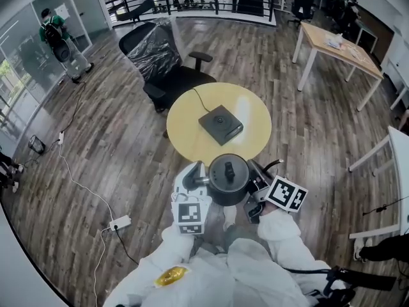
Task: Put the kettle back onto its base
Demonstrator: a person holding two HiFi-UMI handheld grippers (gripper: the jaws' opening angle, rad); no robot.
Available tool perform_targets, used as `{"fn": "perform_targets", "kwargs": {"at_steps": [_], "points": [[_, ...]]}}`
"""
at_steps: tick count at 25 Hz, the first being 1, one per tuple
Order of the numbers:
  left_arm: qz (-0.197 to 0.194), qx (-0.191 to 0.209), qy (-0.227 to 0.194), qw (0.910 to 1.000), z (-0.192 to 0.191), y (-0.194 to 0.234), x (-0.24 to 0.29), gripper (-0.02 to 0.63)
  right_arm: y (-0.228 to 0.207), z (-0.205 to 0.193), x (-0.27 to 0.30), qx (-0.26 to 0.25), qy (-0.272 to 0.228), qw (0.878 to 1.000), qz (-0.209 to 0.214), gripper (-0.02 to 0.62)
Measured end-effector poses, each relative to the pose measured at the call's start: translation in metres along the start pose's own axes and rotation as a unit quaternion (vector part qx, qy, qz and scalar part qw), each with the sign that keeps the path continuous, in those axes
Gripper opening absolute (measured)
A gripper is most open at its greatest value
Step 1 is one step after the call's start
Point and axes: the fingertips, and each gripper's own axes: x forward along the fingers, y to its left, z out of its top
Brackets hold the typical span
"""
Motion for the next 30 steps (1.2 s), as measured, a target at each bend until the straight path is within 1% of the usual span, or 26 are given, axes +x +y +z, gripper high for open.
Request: {"fn": "perform_targets", "kwargs": {"at_steps": [7, 11, 17, 24, 30], "points": [[0.016, -0.001, -0.003, 0.9999, -0.003, 0.024, 0.045, -0.002, -0.012, 0.022, 0.05, -0.003, 0.011, 1.0, 0.016, 0.012], [0.02, 0.002, 0.0, 0.9998, -0.006, 0.031, 0.081, 0.0, -0.028, 0.04, 0.078, 0.002, 0.014, 1.0, 0.018, 0.012], [0.036, 0.009, -0.001, 0.9993, -0.003, 0.041, 0.14, -0.002, -0.052, 0.078, 0.125, 0.003, 0.021, 0.999, 0.026, 0.012], [0.047, 0.013, -0.012, 0.9987, 0.008, 0.055, 0.219, -0.002, -0.075, 0.134, 0.184, -0.005, 0.02, 0.999, 0.038, 0.012], [0.062, 0.018, -0.016, 0.9978, 0.014, 0.064, 0.264, -0.001, -0.089, 0.166, 0.22, -0.008, 0.021, 0.999, 0.045, 0.012]]}}
